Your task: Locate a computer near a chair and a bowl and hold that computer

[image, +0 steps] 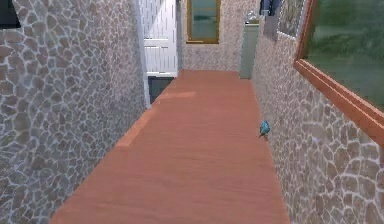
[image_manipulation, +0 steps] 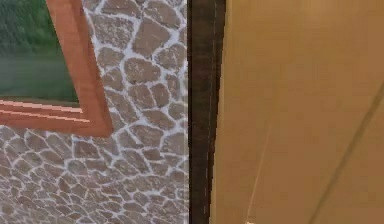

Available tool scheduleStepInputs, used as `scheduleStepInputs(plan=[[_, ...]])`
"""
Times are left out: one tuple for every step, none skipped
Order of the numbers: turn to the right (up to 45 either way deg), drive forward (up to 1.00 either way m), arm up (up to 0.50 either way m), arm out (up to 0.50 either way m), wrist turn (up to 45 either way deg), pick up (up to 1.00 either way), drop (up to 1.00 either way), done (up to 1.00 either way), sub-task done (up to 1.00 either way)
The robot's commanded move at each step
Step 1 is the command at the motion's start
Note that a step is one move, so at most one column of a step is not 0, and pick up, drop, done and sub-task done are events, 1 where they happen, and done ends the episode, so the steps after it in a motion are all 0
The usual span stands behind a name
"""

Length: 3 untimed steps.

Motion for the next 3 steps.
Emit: scheduleStepInputs(plan=[[0.0,1.0,0.0,0.0,0.0,0.0,0.0,0.0,0.0],[0.0,1.0,0.0,0.0,0.0,0.0,0.0,0.0,0.0],[0.0,1.0,0.0,0.0,0.0,0.0,0.0,0.0,0.0]])
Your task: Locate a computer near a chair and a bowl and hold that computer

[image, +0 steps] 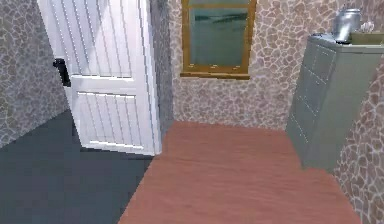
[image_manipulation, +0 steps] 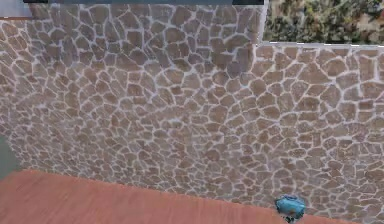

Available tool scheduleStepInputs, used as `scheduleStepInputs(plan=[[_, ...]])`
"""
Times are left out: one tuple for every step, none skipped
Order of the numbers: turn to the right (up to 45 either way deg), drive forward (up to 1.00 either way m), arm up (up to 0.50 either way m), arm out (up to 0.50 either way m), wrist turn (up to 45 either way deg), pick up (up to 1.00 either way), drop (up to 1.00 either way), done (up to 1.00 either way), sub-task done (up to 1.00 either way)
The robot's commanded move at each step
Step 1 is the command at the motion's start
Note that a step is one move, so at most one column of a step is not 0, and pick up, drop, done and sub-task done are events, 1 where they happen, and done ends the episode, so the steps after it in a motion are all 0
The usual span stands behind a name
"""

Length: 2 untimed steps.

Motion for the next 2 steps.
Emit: scheduleStepInputs(plan=[[-33.0,0.0,0.0,0.0,0.0,0.0,0.0,0.0,0.0],[0.0,0.05,0.0,0.0,0.0,0.0,0.0,0.0,0.0]])
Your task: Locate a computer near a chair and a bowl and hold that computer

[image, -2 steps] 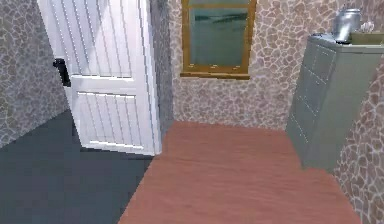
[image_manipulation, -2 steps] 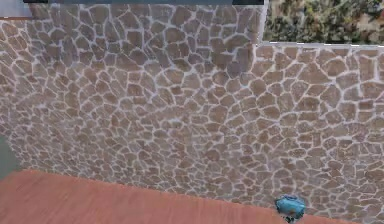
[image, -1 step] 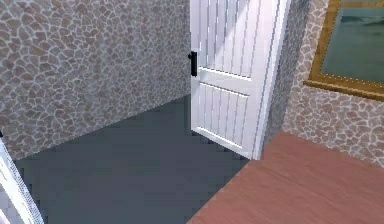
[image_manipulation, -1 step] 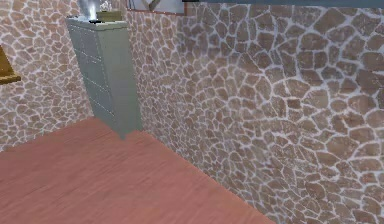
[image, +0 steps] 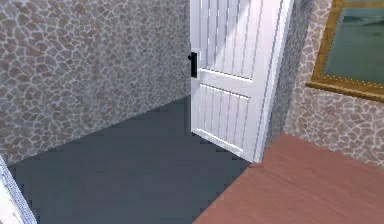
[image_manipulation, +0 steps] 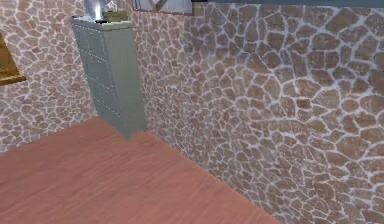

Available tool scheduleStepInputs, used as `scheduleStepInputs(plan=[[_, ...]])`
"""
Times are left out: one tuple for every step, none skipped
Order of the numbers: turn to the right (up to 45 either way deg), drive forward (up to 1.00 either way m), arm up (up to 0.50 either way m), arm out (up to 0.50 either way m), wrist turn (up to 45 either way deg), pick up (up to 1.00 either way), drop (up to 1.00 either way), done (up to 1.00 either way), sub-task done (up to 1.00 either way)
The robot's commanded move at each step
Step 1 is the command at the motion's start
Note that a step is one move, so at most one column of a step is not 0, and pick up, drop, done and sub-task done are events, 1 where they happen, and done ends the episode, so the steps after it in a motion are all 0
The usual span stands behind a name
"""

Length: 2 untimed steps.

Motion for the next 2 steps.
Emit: scheduleStepInputs(plan=[[-24.0,0.0,0.0,0.0,0.0,0.0,0.0,0.0,0.0],[0.0,1.0,0.0,0.0,0.0,0.0,0.0,0.0,0.0]])
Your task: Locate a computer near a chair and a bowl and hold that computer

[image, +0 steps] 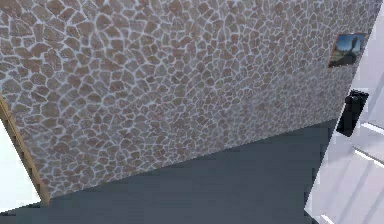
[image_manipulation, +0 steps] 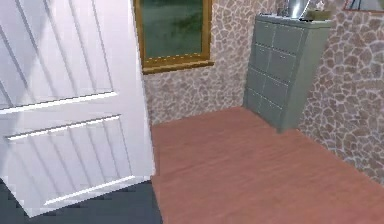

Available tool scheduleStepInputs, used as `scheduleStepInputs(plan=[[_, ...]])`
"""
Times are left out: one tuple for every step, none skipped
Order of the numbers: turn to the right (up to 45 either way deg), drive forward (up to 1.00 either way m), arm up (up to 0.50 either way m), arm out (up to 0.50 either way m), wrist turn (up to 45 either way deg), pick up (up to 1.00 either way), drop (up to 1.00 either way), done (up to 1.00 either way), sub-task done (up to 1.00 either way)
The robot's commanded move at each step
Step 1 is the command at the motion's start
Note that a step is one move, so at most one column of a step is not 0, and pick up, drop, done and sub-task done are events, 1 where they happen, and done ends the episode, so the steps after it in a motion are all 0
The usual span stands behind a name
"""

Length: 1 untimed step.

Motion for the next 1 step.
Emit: scheduleStepInputs(plan=[[-6.0,0.0,0.0,0.0,0.0,0.0,0.0,0.0,0.0]])
